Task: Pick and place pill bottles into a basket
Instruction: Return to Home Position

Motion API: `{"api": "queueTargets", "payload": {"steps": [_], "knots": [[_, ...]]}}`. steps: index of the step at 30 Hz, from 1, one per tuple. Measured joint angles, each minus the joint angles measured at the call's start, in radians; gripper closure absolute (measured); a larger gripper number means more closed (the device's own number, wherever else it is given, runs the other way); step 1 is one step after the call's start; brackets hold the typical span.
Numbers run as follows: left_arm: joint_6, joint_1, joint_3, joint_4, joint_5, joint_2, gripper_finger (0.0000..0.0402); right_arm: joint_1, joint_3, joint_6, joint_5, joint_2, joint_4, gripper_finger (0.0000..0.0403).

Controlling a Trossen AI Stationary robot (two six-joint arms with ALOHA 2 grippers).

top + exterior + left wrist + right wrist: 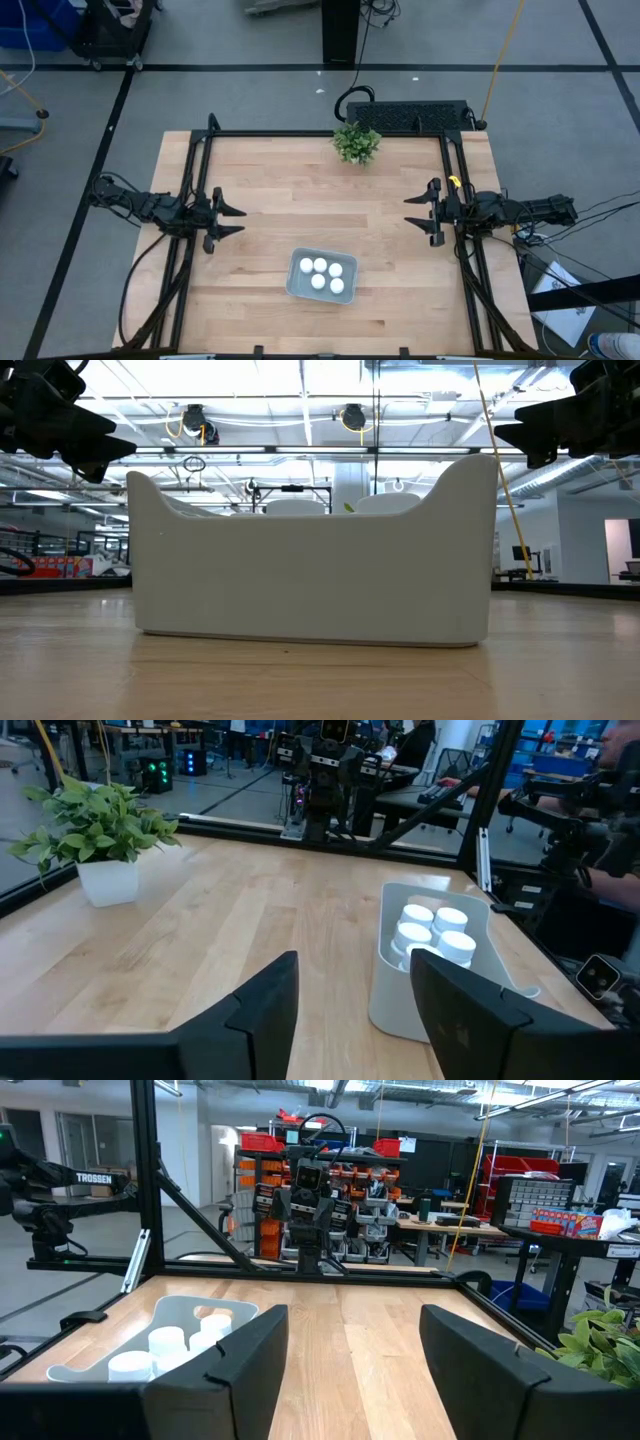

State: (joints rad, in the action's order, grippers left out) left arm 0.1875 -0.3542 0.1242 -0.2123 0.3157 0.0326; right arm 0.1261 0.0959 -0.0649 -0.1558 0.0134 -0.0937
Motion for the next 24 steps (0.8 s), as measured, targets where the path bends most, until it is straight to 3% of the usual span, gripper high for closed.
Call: {"api": "queueTargets", "payload": {"steps": [24], "knots": [[0.000, 0.000, 0.000, 0.000, 0.000, 0.000, 0.0205, 0.000, 0.000, 0.000, 0.000, 0.000, 0.000, 0.0183]]}}
